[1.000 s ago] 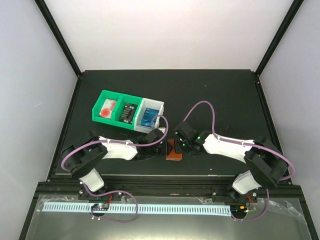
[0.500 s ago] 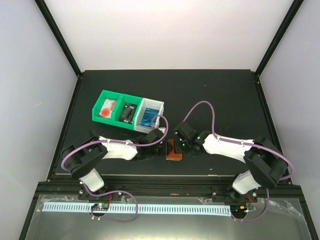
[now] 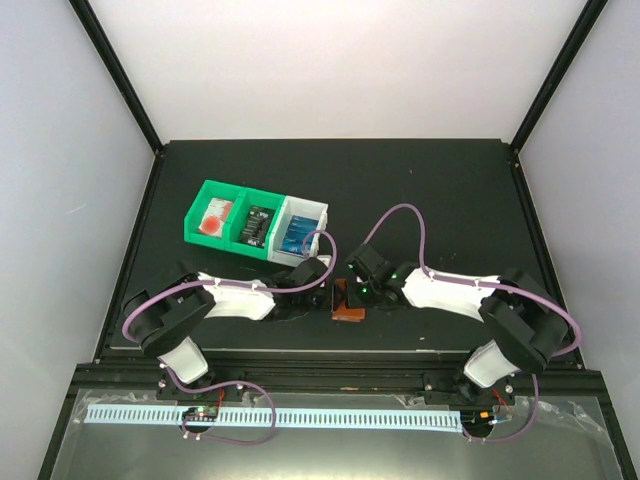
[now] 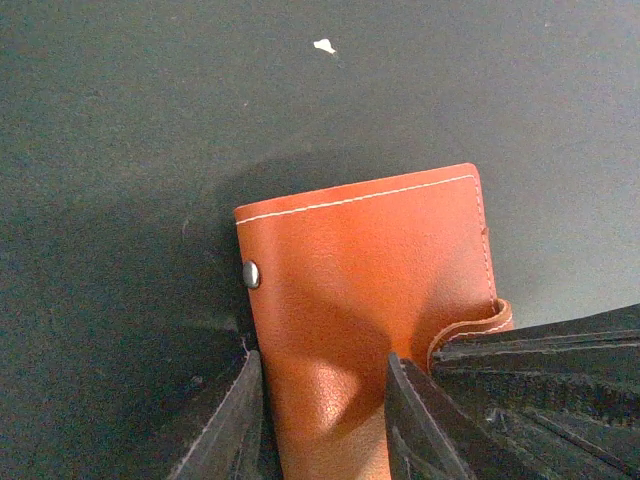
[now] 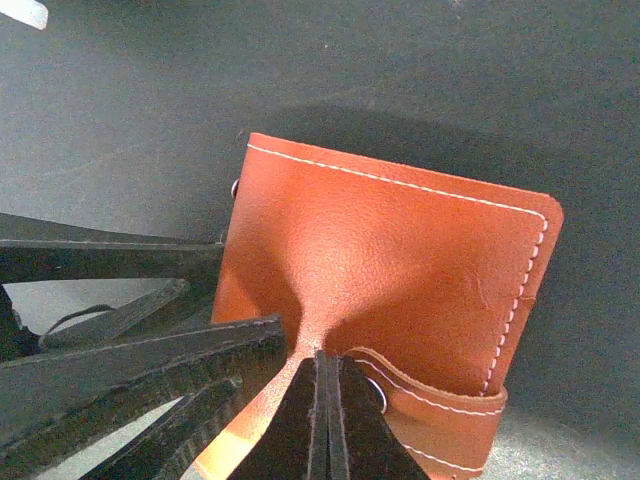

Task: Put the credit cards into the card holder
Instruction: Close the card holder at the center of the board.

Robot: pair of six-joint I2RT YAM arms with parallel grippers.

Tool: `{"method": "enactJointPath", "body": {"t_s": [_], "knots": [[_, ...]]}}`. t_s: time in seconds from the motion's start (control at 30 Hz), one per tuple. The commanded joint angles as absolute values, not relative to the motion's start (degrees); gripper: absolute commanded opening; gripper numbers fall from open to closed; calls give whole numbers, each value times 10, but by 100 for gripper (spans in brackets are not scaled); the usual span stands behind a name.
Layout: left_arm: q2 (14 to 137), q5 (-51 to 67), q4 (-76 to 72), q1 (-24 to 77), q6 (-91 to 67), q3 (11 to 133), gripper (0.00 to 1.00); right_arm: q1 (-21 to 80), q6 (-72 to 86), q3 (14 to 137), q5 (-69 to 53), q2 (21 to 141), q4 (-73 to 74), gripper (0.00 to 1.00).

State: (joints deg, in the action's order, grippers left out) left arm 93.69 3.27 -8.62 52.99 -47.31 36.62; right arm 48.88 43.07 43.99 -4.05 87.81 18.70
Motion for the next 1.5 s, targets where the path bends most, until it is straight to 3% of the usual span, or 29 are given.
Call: {"method": "enactJointPath", "body": {"t_s": [0.0, 0.37, 0.63, 0.9, 1.47], "knots": [[958, 53, 3, 533, -470, 344, 36, 489, 446, 420, -38, 882, 188, 1], [957, 52, 4, 533, -470, 343, 36, 489, 454, 411, -34, 880, 159, 1], [954, 51, 8, 533, -470, 343, 36, 489, 431, 437, -26, 843, 160, 13], [952, 53, 7, 533, -472, 343, 36, 489, 428, 432, 16, 780, 183, 18], [955, 56, 6, 533, -472, 344, 36, 489, 447, 432, 12, 844, 198, 12]]}}
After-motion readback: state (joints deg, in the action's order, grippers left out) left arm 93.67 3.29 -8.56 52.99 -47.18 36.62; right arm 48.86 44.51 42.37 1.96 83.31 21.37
